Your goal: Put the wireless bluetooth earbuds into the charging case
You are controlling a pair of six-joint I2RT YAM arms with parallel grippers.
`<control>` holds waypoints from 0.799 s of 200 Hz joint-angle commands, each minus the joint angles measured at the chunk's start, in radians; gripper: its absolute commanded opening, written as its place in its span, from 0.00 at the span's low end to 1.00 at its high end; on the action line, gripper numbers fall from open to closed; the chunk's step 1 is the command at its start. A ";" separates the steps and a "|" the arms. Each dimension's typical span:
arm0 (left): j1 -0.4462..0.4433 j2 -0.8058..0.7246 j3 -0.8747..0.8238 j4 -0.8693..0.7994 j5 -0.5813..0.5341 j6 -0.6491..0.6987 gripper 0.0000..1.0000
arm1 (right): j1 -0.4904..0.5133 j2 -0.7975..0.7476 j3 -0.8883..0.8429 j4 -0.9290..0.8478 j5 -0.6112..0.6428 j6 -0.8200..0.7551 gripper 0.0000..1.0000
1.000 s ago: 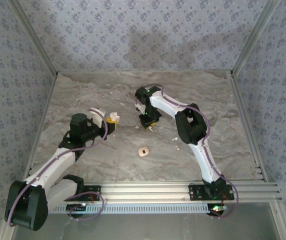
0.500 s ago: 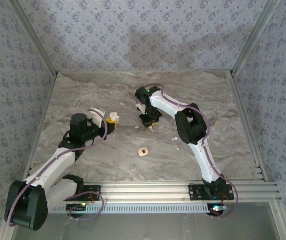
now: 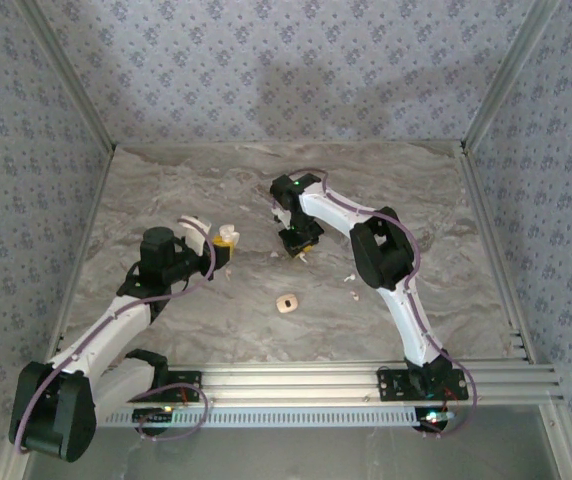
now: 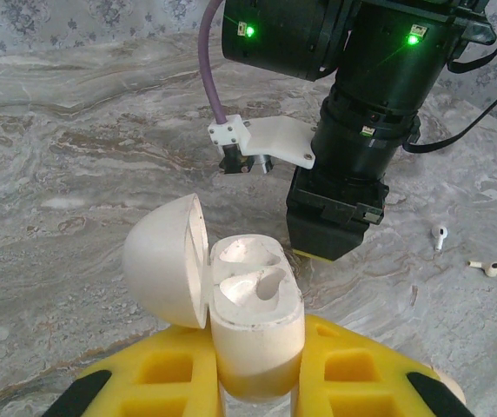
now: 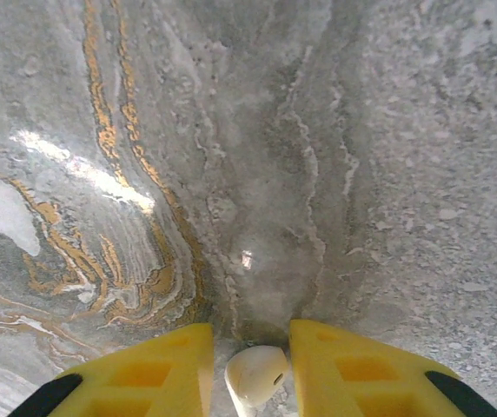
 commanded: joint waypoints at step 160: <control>0.008 -0.024 0.028 -0.008 -0.005 0.014 0.18 | 0.001 -0.047 -0.072 -0.048 0.052 0.050 0.29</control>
